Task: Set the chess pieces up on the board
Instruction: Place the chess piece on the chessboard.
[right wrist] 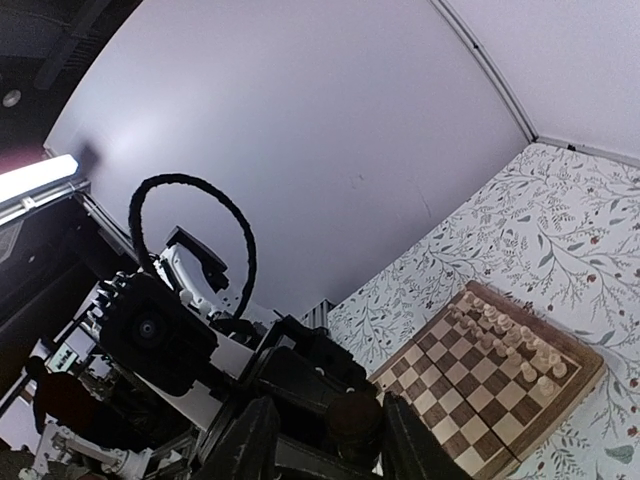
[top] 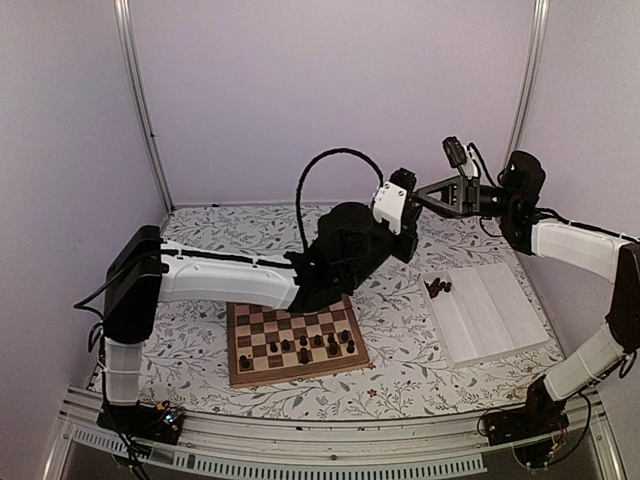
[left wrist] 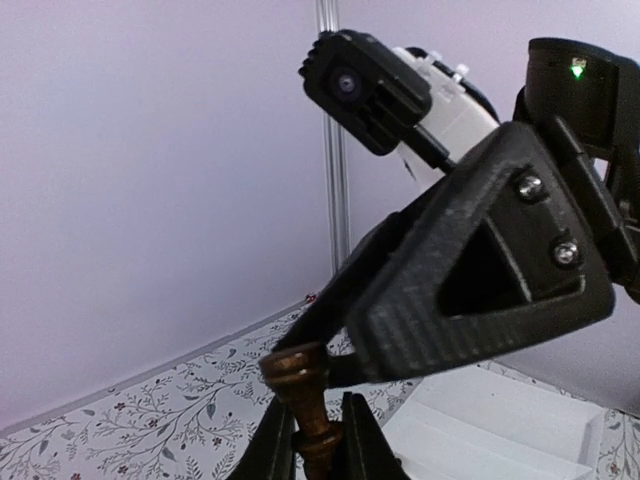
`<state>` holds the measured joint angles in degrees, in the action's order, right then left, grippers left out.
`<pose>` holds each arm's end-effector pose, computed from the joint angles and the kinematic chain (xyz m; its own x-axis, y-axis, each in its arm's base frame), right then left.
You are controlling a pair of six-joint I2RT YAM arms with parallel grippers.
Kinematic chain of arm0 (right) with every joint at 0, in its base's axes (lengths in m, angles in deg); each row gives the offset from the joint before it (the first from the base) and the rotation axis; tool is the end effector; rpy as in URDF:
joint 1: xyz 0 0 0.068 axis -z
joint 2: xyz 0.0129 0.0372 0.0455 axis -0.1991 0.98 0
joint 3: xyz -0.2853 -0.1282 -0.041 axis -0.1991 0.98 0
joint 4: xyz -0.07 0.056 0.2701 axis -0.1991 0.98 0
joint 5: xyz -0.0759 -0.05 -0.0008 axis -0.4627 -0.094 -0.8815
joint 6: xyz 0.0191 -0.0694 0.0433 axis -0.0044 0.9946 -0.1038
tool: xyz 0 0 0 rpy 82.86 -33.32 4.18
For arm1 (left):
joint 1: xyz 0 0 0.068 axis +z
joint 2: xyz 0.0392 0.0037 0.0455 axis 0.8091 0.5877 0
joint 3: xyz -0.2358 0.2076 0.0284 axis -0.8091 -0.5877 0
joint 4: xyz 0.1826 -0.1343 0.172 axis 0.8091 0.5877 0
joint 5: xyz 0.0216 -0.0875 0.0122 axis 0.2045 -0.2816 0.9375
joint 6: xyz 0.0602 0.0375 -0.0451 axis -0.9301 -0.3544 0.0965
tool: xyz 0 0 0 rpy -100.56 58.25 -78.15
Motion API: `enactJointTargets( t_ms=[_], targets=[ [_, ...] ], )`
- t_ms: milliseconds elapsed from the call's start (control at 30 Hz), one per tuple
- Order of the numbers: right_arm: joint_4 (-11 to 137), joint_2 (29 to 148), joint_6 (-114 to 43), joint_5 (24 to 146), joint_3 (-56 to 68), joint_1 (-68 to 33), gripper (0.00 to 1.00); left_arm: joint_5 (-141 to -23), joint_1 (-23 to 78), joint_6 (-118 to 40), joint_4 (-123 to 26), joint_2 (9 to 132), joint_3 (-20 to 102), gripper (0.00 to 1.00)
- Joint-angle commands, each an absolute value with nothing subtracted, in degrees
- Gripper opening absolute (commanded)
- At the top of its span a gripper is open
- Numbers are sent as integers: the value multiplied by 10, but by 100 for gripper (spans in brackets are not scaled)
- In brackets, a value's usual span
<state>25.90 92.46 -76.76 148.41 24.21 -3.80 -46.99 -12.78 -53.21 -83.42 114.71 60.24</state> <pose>0.3250 0.1610 0.3660 -0.6273 0.0776 -0.7749 -0.7766 0.0129 0.6299 0.2583 -0.5177 0.3251 0.0842 -0.1069 -0.9907 0.6403 0.7676 -0.0284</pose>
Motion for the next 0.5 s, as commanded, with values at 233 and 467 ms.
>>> enactJointTargets(
  t_ms=[233, 467],
  targets=[
    [586, 865, -430, 1511, 214, 95, 53, -637, -24, -463, -215, 963, 643, 7],
    [711, 844, -229, 1429, 208, 96, 53, -798, 75, -368, 83, 902, 625, 7]
  ],
)
